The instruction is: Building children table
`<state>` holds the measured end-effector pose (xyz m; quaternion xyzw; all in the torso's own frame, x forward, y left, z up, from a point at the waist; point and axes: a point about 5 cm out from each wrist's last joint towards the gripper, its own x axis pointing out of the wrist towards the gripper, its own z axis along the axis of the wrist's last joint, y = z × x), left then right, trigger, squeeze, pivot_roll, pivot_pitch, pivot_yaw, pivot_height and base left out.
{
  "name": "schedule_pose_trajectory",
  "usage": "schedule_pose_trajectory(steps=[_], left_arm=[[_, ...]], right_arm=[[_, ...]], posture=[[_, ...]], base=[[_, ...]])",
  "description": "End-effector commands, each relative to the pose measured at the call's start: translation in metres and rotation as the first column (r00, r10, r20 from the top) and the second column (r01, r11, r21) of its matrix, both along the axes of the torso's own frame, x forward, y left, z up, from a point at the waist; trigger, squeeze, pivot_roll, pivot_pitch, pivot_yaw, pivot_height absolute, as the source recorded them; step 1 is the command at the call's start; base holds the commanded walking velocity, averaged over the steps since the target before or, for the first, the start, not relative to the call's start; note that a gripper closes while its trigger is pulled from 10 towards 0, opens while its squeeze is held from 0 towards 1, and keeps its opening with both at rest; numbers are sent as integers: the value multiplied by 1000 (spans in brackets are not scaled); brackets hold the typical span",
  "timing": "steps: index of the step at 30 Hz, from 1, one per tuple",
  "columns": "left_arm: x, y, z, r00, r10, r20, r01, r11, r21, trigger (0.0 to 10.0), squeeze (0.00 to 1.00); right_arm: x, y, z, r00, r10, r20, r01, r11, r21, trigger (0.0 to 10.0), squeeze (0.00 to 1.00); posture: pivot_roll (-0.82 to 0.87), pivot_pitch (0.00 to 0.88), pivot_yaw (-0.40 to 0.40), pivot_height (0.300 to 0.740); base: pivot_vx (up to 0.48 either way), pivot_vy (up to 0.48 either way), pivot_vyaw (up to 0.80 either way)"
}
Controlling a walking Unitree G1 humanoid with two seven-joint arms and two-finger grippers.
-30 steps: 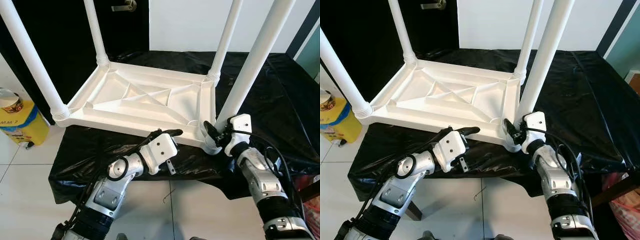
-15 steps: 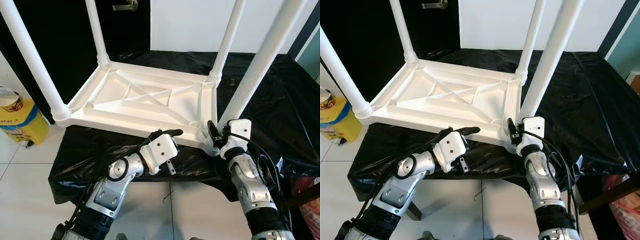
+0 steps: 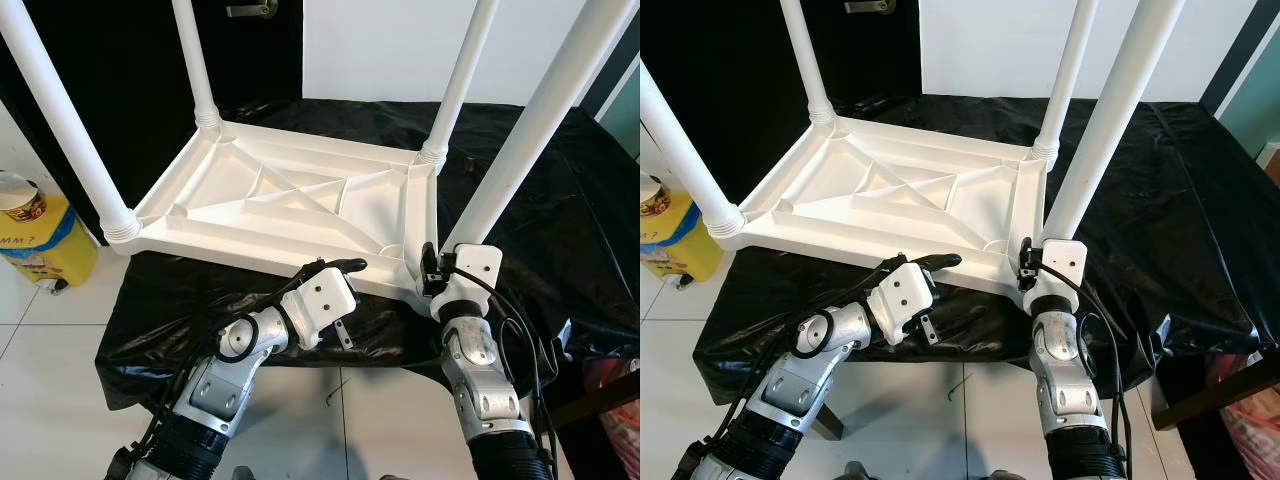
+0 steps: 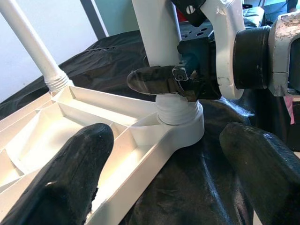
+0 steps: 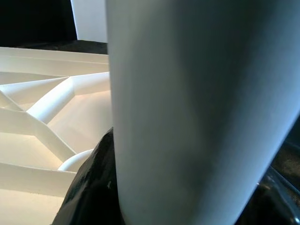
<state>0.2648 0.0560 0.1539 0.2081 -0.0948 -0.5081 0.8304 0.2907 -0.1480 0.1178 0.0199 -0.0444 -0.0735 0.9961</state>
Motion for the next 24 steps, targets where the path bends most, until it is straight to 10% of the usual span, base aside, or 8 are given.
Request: schedule_pose_trajectory(steps=[1, 10, 11, 13, 14, 24], left_arm=[[3, 0, 0, 999, 44, 11, -44, 999, -17, 10000, 0], [5, 1, 0, 999, 43, 15, -43, 999, -12, 10000, 0], [5, 1, 0, 999, 43, 15, -43, 999, -12, 10000, 0], [5, 1, 0, 999, 43, 15, -42, 999, -12, 10000, 0], [5, 1, 0, 999, 42, 15, -42, 999, -12, 10000, 0], [7, 1, 2, 999, 47, 23, -47, 999, -13, 10000, 0]], right_arm=[[-8, -5, -29, 988, -39, -151, 38, 999, -7, 10000, 0], [-8, -4, -26, 989, -44, -139, 43, 999, -14, 10000, 0], [-8, -4, -24, 990, -44, -134, 42, 999, -15, 10000, 808], [-7, -4, -23, 991, -42, -127, 40, 999, -13, 10000, 808], [-7, -4, -21, 993, -31, -112, 31, 999, -8, 10000, 1000], [-8, -11, -10, 994, 109, -18, -110, 993, -38, 10000, 1000]], posture=[[-27, 33, -49, 740], [-30, 27, -46, 740], [-30, 26, -46, 740], [-31, 26, -46, 740], [-32, 25, -45, 740], [-30, 19, -51, 740]], base=[[0, 0, 0], [0, 0, 0], [0, 0, 0], [0, 0, 0], [0, 0, 0], [0, 0, 0]])
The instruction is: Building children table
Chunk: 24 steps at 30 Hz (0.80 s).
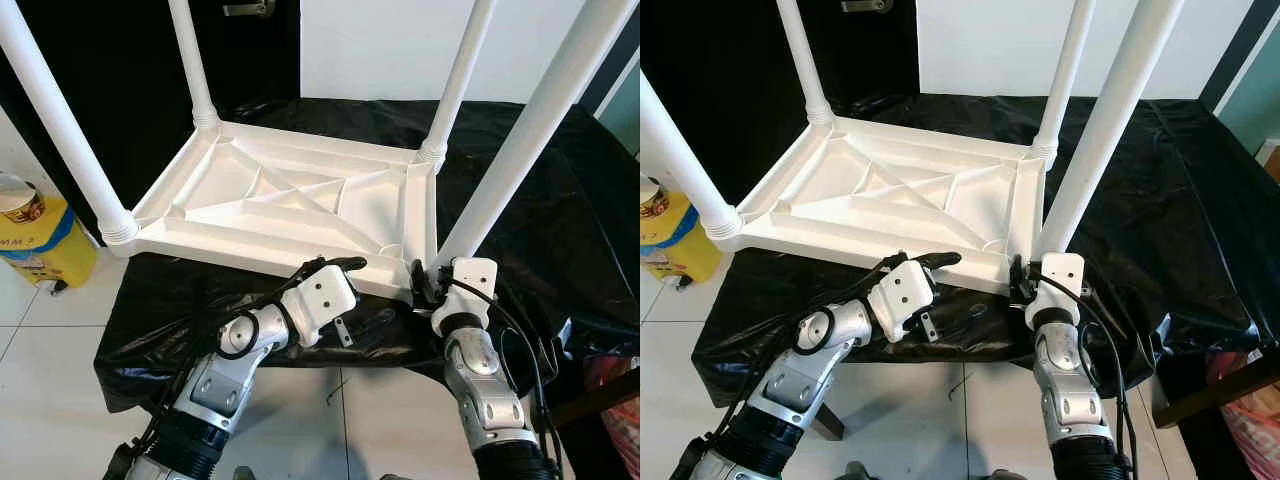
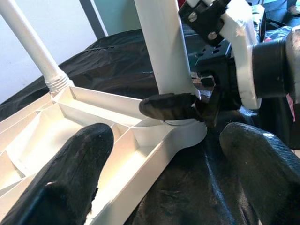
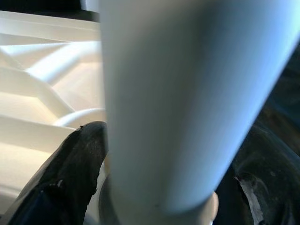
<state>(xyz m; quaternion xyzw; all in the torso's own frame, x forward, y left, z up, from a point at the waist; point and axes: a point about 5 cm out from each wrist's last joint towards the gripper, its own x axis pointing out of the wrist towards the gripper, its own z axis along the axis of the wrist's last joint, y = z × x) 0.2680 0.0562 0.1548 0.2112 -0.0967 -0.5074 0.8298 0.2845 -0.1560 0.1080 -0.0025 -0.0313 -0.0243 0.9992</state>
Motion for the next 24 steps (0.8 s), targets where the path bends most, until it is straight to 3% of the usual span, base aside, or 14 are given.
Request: schedule_pose_trajectory(steps=[1, 4, 6, 10, 11, 16, 23, 24], left_arm=[[4, 1, 1, 999, 47, 17, -47, 999, -16, 10000, 0], [3, 1, 1, 999, 50, 17, -50, 999, -16, 10000, 0], [3, 1, 1, 999, 50, 17, -50, 999, -16, 10000, 0], [4, 3, 0, 998, 53, 17, -53, 998, -14, 10000, 0], [4, 3, 0, 998, 53, 18, -53, 999, -14, 10000, 0], [6, 4, 2, 998, 53, 21, -52, 999, -13, 10000, 0], [6, 2, 3, 999, 48, 23, -47, 999, -15, 10000, 0], [6, 2, 3, 999, 46, 23, -46, 999, -15, 10000, 0]], right_arm=[[-2, -3, 0, 1000, 13, 12, -13, 1000, 9, 10000, 1000], [-2, -11, 7, 986, 154, 57, -153, 988, -12, 10000, 1000], [-2, -11, 7, 986, 154, 57, -153, 988, -12, 10000, 1000], [2, -21, 10, 955, 292, 48, -291, 956, -33, 10000, 1000], [4, -23, 11, 946, 322, 43, -321, 946, -37, 10000, 0], [11, -25, 11, 873, 487, -4, -486, 871, -73, 10000, 0], [17, -23, 9, 843, 537, -32, -537, 837, -104, 10000, 0], [19, -22, 10, 838, 544, -32, -544, 832, -109, 6863, 0]], posture=[[-30, 19, -51, 740], [-26, 19, -51, 740], [-26, 19, -51, 740], [-27, 22, -46, 740], [-28, 22, -44, 740], [-32, 22, -36, 740], [-36, 24, -30, 740], [-38, 26, -27, 740]], base=[[0, 0, 0], [0, 0, 0], [0, 0, 0], [0, 0, 0], [0, 0, 0], [0, 0, 0], [0, 0, 0], [0, 0, 0]])
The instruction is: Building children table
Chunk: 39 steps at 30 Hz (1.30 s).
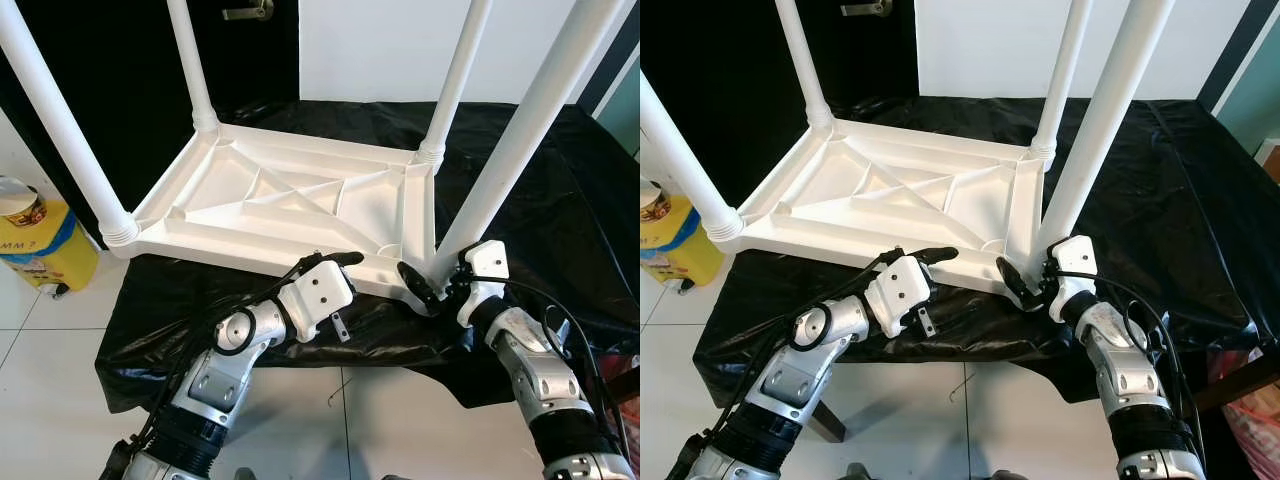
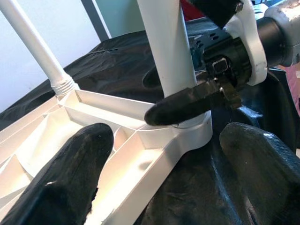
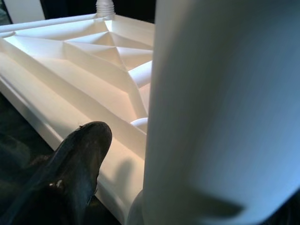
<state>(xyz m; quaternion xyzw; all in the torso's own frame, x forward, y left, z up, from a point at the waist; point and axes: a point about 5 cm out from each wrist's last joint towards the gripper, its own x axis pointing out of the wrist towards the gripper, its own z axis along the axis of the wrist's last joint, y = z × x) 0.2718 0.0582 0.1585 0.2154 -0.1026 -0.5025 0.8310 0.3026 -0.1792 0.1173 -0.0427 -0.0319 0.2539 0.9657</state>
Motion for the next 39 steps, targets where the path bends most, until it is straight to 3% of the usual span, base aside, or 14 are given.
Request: schedule_pose_trajectory(steps=[1, 2, 17, 18, 19, 26, 28, 34, 39], left_arm=[[3, 0, -1, 999, 38, 7, -38, 999, -15, 10000, 0], [3, 0, 0, 999, 37, 8, -37, 999, -15, 10000, 0], [2, 0, 0, 999, 38, 6, -37, 999, -19, 10000, 0], [3, 0, 0, 999, 38, 6, -37, 999, -19, 10000, 0], [3, 0, 0, 999, 37, 6, -37, 999, -19, 10000, 0], [3, -1, -1, 999, 36, 5, -36, 999, -20, 10000, 0], [2, -1, -1, 999, 37, 5, -37, 999, -21, 10000, 0], [2, -2, -1, 999, 34, 3, -34, 999, -21, 10000, 0], [2, -2, -2, 999, 34, 1, -34, 999, -20, 10000, 0]], right_arm=[[3, 1, 1, 1000, 23, 6, -23, 1000, -18, 6863, 0], [4, 2, 2, 1000, 25, 11, -25, 999, -22, 0, 0], [2, -2, -6, 999, 44, -4, -44, 999, -26, 0, 0], [2, -2, -7, 999, 39, -9, -39, 999, -20, 627, 0], [2, -3, -8, 1000, 26, -13, -26, 1000, -16, 9843, 0], [3, -6, -13, 997, -74, -25, 73, 997, -27, 10000, 0], [3, -8, -17, 984, -170, -46, 169, 985, -41, 10000, 0], [1, -8, -21, 964, -260, -63, 258, 965, -35, 10000, 0], [-3, -4, -24, 917, -389, -82, 390, 921, -8, 10000, 0]], posture=[[-38, 26, -27, 740], [-38, 26, -27, 740], [-39, 33, -27, 740], [-40, 34, -26, 740], [-41, 35, -26, 740], [-41, 36, -31, 740], [-42, 38, -31, 740], [-44, 38, -33, 740], [-45, 38, -37, 740]], base=[[0, 0, 0], [0, 0, 0], [0, 0, 0], [0, 0, 0], [0, 0, 0], [0, 0, 0], [0, 0, 0], [0, 0, 0], [0, 0, 0]])
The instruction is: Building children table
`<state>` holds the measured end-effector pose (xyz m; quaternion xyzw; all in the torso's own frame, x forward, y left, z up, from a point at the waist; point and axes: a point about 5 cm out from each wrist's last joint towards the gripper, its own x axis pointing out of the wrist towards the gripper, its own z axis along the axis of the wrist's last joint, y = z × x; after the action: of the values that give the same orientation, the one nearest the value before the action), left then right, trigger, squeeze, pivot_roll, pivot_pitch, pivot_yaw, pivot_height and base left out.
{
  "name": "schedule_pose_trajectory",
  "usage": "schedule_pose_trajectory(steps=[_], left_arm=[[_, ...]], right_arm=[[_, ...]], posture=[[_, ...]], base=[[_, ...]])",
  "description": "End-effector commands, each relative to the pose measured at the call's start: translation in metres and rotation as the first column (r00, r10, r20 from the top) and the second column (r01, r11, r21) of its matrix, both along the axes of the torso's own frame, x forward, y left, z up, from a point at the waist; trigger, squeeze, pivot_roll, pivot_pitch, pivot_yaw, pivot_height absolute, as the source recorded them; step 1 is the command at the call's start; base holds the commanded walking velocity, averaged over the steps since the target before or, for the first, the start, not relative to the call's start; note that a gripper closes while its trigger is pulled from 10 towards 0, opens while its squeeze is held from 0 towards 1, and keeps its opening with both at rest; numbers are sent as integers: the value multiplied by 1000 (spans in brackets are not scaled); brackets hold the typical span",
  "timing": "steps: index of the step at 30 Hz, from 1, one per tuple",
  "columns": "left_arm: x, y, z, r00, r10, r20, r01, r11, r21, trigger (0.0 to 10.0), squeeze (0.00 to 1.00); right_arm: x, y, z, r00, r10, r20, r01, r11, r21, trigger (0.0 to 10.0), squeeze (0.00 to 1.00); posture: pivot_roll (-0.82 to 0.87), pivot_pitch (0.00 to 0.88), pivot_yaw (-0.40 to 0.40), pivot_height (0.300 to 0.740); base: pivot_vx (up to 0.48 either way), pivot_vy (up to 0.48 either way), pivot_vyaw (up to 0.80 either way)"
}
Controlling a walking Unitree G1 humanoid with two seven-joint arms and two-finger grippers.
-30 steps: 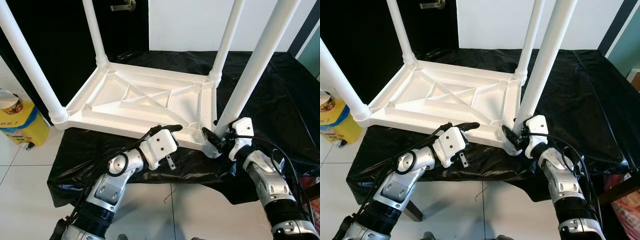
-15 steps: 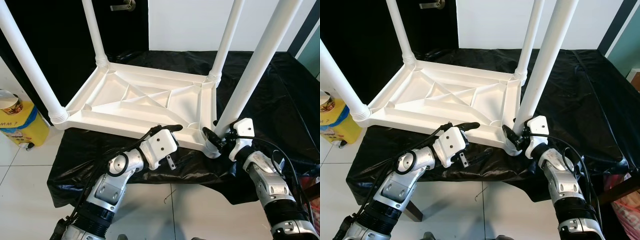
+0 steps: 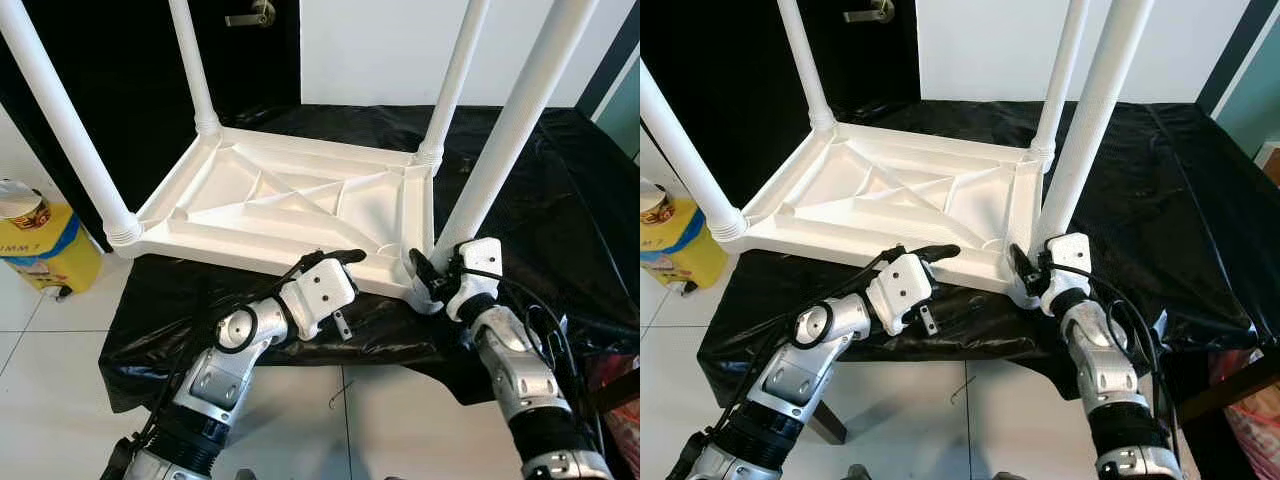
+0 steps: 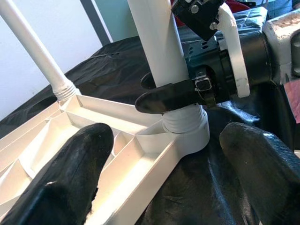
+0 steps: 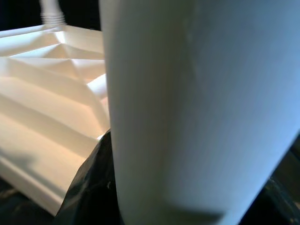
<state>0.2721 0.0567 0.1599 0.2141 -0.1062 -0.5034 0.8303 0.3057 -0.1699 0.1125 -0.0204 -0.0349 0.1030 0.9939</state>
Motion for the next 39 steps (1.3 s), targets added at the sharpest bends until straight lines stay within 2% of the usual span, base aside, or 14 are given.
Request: schedule_pose_trajectory(steps=[1, 3, 10, 12, 13, 15, 16, 35, 36, 39], left_arm=[[1, 0, -4, 999, 37, -4, -37, 999, -15, 10000, 0], [1, -1, -4, 999, 37, -5, -37, 999, -15, 10000, 0], [1, -1, -4, 999, 37, -5, -37, 999, -15, 10000, 0], [0, -2, -5, 999, 36, -6, -36, 999, -18, 10000, 0], [0, -2, -5, 999, 36, -6, -36, 999, -18, 10000, 0], [0, -2, -5, 999, 36, -7, -36, 999, -19, 10000, 0], [0, -3, -5, 999, 33, -5, -33, 999, -19, 10000, 0], [0, -4, -5, 1000, 13, -3, -13, 1000, -11, 10000, 0], [0, -4, -4, 1000, 15, -2, -15, 1000, -11, 10000, 0], [0, -4, -4, 1000, 15, 0, -15, 1000, -11, 10000, 0]], right_arm=[[-6, -13, -19, 991, -94, -95, 91, 995, -38, 10000, 0], [-7, -9, -19, 986, -137, -94, 135, 991, -25, 10000, 0], [-7, -9, -19, 986, -137, -94, 135, 991, -25, 10000, 0], [-13, 4, -22, 967, -238, -88, 238, 971, -12, 10000, 0], [-13, 4, -22, 967, -238, -88, 238, 971, -12, 10000, 0], [-17, 13, -23, 948, -308, -85, 309, 951, -2, 10000, 0], [-18, 13, -24, 938, -333, -95, 335, 942, 14, 10000, 0], [-22, 19, -22, 923, -369, -111, 373, 928, 12, 10000, 0], [-21, 19, -20, 925, -366, -104, 370, 929, 20, 10000, 1000], [-21, 19, -18, 929, -358, -96, 362, 932, 28, 10000, 1000]], posture=[[-45, 38, -37, 740], [-44, 35, -40, 740], [-44, 35, -40, 740], [-33, 23, -45, 740], [-33, 23, -45, 740], [-33, 22, -44, 740], [-37, 20, -39, 740], [-46, 13, -28, 740], [-46, 11, -29, 740], [-45, 9, -32, 740]], base=[[0, 0, 0], [0, 0, 0], [0, 0, 0], [0, 0, 0], [0, 0, 0], [0, 0, 0], [0, 0, 0], [0, 0, 0], [0, 0, 0], [0, 0, 0]])
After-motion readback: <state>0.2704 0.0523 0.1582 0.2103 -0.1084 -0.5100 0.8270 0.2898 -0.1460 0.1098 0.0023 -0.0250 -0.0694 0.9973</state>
